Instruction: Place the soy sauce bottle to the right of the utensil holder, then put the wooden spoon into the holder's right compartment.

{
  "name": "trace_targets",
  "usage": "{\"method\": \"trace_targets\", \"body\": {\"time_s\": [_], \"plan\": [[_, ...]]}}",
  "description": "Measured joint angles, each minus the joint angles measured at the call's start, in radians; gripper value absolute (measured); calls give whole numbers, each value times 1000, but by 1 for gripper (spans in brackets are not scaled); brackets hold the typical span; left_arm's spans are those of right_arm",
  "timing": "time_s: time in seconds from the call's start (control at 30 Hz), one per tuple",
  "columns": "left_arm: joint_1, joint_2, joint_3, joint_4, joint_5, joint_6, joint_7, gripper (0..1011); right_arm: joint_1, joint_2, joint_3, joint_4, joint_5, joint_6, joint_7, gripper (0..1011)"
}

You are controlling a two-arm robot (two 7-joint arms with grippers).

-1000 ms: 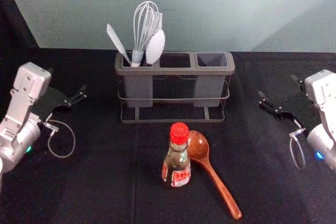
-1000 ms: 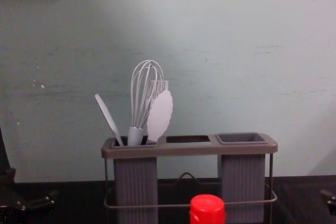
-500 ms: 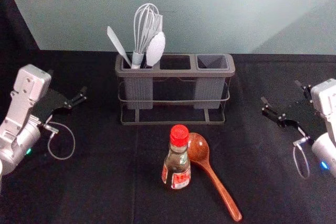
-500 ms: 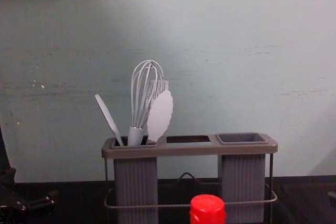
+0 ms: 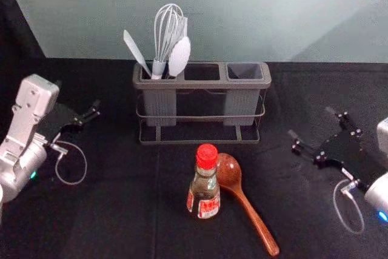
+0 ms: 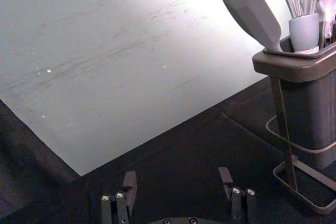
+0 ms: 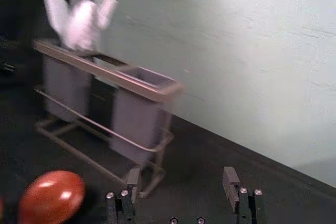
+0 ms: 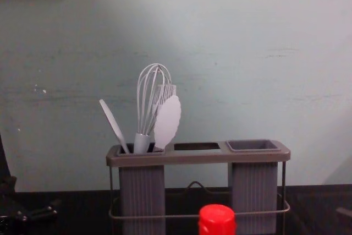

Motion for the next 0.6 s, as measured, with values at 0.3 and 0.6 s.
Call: {"method": "trace_targets", "body": {"time_s": [0.3, 0.6], "plan": [[0, 0, 0, 0, 0, 0, 0, 1011, -55, 32, 13, -82, 102, -22, 153, 1003], [0, 0, 0, 0, 0, 0, 0, 1011, -71, 27, -1, -115, 161, -27, 277, 1003]]}}
